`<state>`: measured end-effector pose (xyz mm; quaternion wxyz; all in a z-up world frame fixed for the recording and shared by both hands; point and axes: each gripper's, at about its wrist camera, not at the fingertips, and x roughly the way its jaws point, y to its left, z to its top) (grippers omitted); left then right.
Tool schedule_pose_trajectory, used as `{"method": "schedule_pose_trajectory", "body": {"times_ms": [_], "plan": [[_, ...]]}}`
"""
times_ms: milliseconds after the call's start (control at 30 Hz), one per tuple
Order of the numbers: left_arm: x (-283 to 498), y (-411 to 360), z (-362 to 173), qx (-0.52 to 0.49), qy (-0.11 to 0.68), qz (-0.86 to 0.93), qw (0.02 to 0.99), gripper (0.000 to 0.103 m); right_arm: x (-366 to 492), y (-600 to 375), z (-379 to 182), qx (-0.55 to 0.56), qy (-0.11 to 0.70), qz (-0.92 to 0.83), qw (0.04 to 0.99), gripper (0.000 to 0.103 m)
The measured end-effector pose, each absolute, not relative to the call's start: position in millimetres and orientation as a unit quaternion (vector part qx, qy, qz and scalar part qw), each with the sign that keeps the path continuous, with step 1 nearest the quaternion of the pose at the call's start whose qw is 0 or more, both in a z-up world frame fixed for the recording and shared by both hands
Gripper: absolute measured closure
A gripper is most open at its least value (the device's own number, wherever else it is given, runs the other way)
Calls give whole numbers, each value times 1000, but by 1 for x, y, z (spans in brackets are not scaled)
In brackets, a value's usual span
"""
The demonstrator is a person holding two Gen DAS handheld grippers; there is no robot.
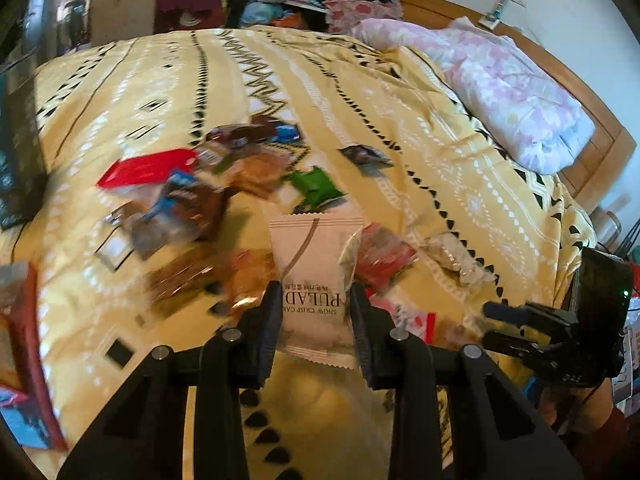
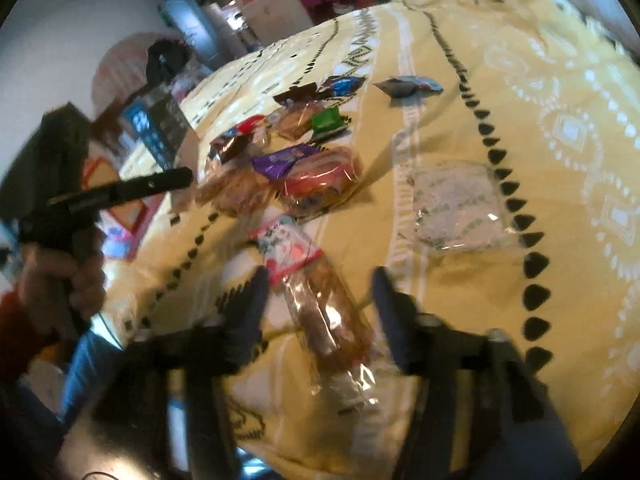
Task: Organize snacks
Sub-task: 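Carry both held packets over the glass bowl with both tools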
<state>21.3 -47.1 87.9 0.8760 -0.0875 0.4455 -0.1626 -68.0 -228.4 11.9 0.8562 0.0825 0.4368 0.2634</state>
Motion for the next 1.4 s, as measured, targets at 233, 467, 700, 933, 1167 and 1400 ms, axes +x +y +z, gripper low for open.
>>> {"method": "schedule_pose_trajectory", "body": {"times_ms": [233, 467, 700, 933, 1167, 1400], "plan": [[5, -31, 79, -108, 459, -150, 869, 69, -74, -201, -8, -5, 469, 276, 839, 37], [-12, -24, 103, -94, 434, -143, 884, 69, -72, -214, -5, 22, 466, 226, 855, 67], [-35, -1, 155, -76, 378, -115, 915, 69, -76, -205, 56, 54, 404, 232, 883, 67], [-63, 63, 229, -103, 300, -54, 947, 69, -65, -147, 128, 29, 341, 287, 894, 67], [-102, 149, 280, -137, 238, 27, 961, 69, -64, -72, 182, 6, 291, 356, 888, 67], [-153, 242, 300, -178, 197, 116, 957, 69, -66, 20, 234, -3, 247, 432, 867, 67]]}}
